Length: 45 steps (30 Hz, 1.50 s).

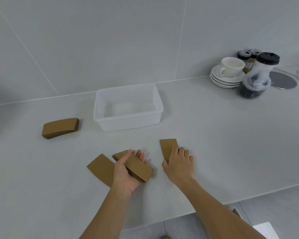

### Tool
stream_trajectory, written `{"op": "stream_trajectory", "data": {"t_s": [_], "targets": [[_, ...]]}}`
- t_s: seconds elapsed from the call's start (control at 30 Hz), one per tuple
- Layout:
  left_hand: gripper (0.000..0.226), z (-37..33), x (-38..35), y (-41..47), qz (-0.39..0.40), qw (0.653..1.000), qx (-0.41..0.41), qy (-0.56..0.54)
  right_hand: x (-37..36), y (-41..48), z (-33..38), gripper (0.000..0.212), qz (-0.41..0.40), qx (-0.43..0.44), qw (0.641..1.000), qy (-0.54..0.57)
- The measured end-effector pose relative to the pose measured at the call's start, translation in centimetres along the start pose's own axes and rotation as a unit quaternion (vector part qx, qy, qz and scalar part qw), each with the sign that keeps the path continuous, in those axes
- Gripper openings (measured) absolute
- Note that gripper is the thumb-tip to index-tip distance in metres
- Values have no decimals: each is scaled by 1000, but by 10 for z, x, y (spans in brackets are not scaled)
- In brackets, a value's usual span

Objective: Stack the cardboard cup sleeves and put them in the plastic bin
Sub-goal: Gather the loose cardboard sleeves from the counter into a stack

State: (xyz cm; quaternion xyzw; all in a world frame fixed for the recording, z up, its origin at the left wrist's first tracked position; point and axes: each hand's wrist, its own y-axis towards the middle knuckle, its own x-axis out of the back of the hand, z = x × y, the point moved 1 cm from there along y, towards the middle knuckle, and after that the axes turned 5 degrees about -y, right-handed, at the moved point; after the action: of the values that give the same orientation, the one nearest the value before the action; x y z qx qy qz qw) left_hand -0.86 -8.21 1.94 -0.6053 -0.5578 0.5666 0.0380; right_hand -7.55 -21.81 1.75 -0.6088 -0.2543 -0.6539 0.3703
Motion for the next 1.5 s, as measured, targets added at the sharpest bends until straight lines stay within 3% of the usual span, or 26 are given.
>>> {"op": "stream_trajectory", "data": {"t_s": [0.17, 0.33, 0.53, 0.8, 1.2, 1.37, 1.5], "targets": [[23, -6, 3, -3, 3, 1000, 4, 0, 9, 6, -1, 35, 35, -5, 999, 20], [27, -18, 4, -7, 8, 1000, 2, -10, 31, 17, 7, 53, 105, -53, 974, 192], [37, -37, 8, -14, 25, 999, -13, -27, 55, 12, 54, 52, 135, 21, 946, 294], [50, -63, 29, -28, 98, 994, -36, -4, 49, -16, 116, 48, 200, 167, 919, 296], [25, -87, 73, -33, 102, 989, -76, -69, 15, -41, 160, 48, 229, 326, 897, 190], [21, -89, 85, -31, 84, 992, -72, -55, 10, -38, 164, 46, 269, 354, 879, 172], [19, -94, 88, -28, 62, 994, -71, -60, 13, -32, 165, 57, 314, 366, 860, 167]]}}
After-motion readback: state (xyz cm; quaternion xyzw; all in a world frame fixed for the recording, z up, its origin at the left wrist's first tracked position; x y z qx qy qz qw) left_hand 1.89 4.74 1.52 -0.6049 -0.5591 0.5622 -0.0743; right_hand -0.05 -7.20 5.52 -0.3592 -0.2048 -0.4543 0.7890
